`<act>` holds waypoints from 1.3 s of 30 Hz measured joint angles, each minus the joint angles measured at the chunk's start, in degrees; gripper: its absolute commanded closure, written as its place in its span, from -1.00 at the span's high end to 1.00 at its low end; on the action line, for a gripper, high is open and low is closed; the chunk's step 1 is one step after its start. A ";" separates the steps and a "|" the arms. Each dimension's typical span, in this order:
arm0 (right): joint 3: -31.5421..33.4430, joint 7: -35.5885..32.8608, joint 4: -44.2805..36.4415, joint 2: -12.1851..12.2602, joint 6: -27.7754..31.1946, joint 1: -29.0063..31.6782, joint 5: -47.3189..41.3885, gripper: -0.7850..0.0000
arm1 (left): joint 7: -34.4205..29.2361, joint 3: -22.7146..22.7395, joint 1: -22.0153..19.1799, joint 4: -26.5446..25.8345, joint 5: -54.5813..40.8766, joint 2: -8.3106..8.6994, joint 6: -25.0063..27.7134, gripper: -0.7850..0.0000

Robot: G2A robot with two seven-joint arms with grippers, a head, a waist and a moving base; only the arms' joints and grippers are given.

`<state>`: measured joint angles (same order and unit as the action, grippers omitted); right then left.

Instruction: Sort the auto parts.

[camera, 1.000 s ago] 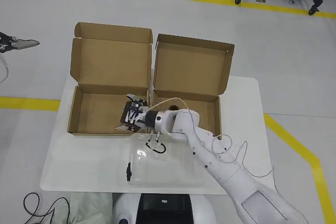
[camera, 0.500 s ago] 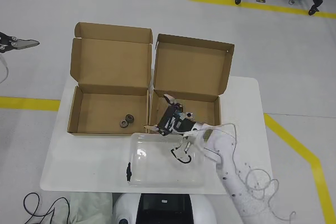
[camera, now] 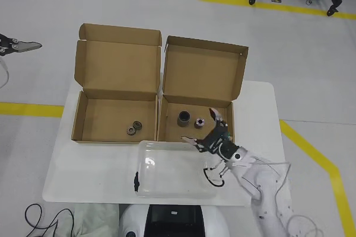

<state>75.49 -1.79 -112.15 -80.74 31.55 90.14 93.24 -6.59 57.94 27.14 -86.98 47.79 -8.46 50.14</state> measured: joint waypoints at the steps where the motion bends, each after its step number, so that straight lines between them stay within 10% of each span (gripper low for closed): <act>1: 0.80 0.78 -0.36 0.17 -0.28 1.01 -0.08 1.00 | 0.00 0.00 0.00 0.00 0.00 0.00 0.00 1.00; 39: 25.62 23.46 -18.79 3.07 -9.81 43.69 -8.76 1.00 | 0.00 0.00 0.00 0.00 0.00 0.00 0.00 1.00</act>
<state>101.11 21.67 -130.95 -77.67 21.74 133.83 84.48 -6.59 57.94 27.14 -86.98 47.79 -8.46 50.14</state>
